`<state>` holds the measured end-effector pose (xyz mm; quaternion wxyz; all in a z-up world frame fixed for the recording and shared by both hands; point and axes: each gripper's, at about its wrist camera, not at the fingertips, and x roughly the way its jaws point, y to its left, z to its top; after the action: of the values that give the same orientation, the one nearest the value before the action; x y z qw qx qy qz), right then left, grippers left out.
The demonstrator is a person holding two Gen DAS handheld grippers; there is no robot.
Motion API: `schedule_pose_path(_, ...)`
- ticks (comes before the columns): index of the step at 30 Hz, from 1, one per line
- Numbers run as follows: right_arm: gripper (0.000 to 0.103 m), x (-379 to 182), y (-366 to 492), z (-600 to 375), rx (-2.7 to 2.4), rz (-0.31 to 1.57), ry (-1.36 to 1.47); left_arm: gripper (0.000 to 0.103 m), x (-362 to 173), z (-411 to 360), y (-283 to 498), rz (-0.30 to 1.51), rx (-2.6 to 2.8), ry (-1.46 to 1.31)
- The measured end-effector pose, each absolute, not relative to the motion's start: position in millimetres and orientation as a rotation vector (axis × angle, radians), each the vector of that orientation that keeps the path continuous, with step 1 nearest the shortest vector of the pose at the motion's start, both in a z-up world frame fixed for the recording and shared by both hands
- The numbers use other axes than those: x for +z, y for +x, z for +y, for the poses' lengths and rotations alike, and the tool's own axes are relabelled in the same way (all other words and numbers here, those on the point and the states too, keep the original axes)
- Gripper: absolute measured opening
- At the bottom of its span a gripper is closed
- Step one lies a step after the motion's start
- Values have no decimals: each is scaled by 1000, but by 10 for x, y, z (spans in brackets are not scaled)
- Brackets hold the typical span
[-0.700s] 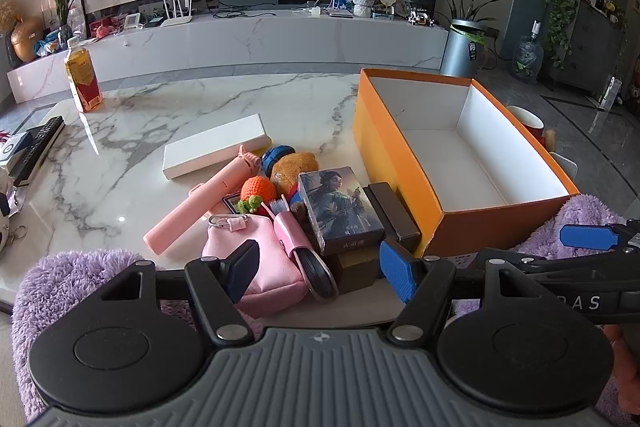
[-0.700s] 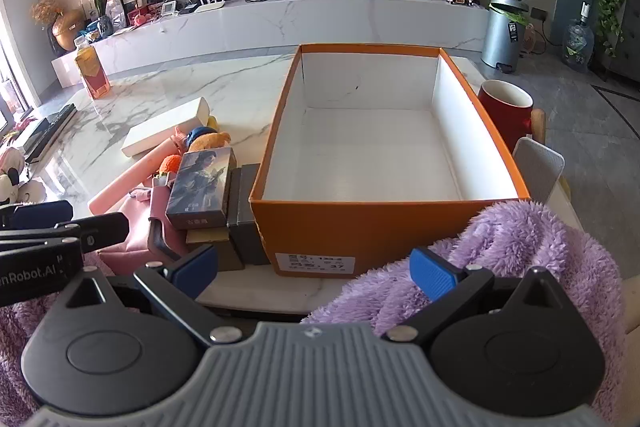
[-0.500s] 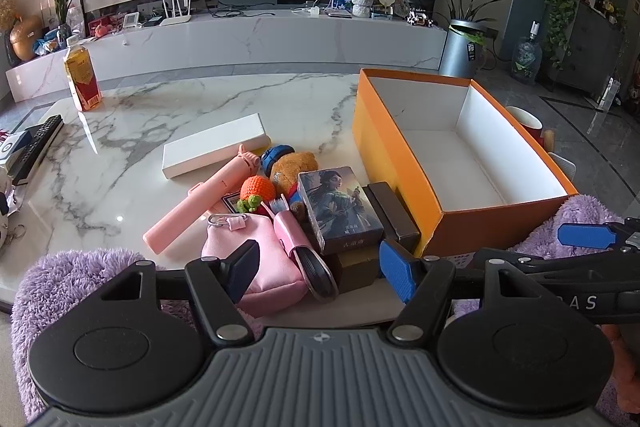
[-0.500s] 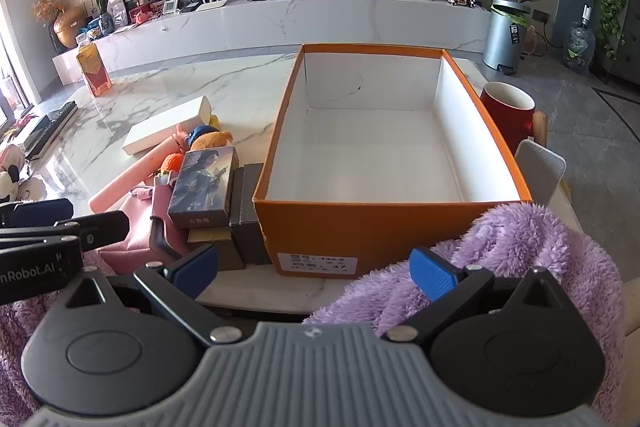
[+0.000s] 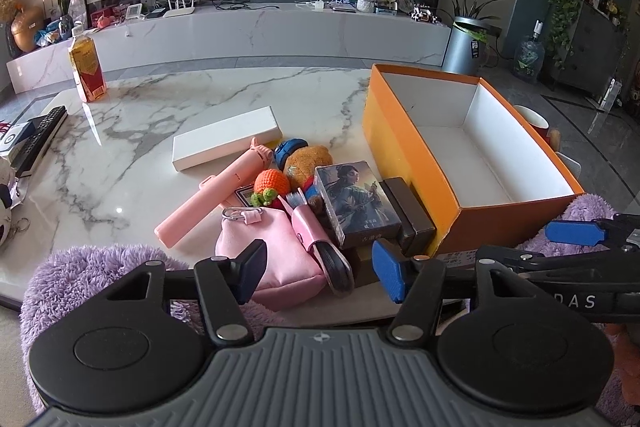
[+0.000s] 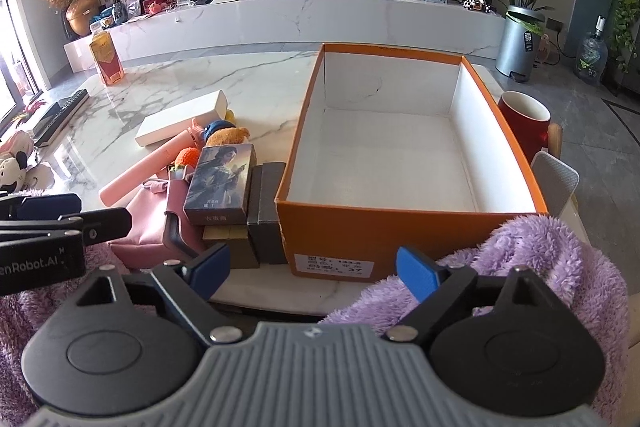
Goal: Organize objects
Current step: 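Move both tools toward the pile of pink items beside the orange box, then grasp the pink pouch with the left tool while the right tool grasps the pink card holder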
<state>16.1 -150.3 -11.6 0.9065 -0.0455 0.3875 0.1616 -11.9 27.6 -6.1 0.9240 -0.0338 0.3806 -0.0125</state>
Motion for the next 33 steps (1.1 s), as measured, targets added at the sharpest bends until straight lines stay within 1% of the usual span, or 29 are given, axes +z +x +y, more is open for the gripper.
schedule_pose_path(1,85,-119,161,-1480,346,802,-96,66,-63,303,-116,784,-26,-71)
schedule_pose_path(3,75,-124,164,-1432,374,808,-101,62,-72,348,-104,793,-28,-72)
schedule_pose_path(7,63,-145,187,-1276,457,822,-105,50,-117,466,-38,834,-31,-76)
schedule_pose_path(8,58,-147,191,-1228,479,823,-111,48,-133,503,-16,850,-31,-81)
schedule_pose_path(9,52,-148,199,-1172,502,823,-119,46,-149,541,7,865,-30,-84)
schedule_pose_path(11,46,-138,224,-1054,546,817,-136,43,-182,613,57,892,-17,-78)
schedule_pose_path(13,40,-123,258,-929,591,809,-153,41,-208,687,116,912,-12,-74)
schedule_pose_path(14,35,-117,279,-868,612,808,-162,40,-222,727,151,922,-15,-82)
schedule_pose_path(15,32,-115,307,-809,631,810,-169,40,-238,775,191,932,-22,-97)
schedule_pose_path(17,29,-128,368,-697,662,814,-186,40,-284,897,290,967,-50,-141)
schedule_pose_path(19,29,-163,443,-580,678,821,-211,38,-332,1001,385,1000,-75,-163)
schedule_pose_path(23,28,-263,600,-378,695,857,-241,37,-448,1165,580,1056,-98,-210)
schedule_pose_path(27,28,-369,725,-196,707,903,-268,37,-579,1232,758,1120,-76,-188)
schedule_pose_path(31,28,-456,816,-34,704,921,-321,38,-728,1289,908,1182,-104,-211)
schedule_pose_path(33,28,-496,853,25,702,928,-347,41,-813,1333,989,1219,-115,-246)
